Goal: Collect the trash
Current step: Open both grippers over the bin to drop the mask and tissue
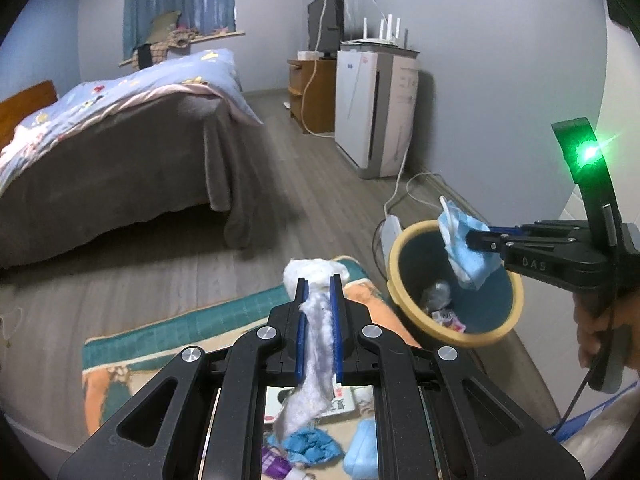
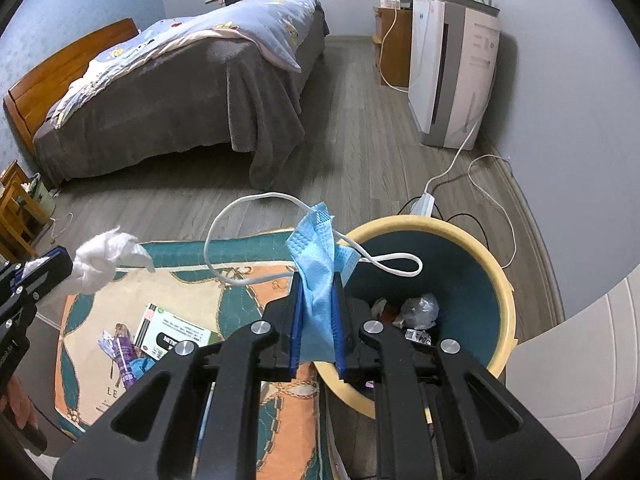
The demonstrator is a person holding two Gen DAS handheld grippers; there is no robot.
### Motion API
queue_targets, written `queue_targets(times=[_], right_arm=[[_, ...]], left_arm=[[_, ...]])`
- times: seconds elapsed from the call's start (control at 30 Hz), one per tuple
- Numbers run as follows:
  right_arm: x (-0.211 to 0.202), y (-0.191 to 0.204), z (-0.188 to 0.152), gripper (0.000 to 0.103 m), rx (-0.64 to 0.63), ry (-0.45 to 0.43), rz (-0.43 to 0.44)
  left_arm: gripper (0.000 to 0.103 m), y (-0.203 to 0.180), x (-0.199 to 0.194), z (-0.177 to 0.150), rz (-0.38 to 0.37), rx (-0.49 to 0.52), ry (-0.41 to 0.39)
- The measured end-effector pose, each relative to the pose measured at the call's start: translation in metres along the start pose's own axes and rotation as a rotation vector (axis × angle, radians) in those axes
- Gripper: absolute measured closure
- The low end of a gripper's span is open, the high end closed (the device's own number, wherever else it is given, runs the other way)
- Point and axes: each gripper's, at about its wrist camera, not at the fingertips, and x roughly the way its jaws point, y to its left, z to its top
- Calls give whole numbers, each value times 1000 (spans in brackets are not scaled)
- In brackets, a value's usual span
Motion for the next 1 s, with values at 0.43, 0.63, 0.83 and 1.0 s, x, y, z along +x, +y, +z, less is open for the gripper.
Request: queue_targets(times=[0.43,0.63,0.83,1.0], right_arm=[[3,-45,-5,91,44,12,-70],[9,-58,-6,91,59,23,-92],[15,-68,-7,91,72,33,-110],[18,-74,-9,91,82,44,-120]], left_arm=[[92,-49,31,6,-36,56,15],[92,-70,40,10,-65,95,6],[92,-91,56,9,-108,119,15],[92,-109,70,7,-183,97,13]])
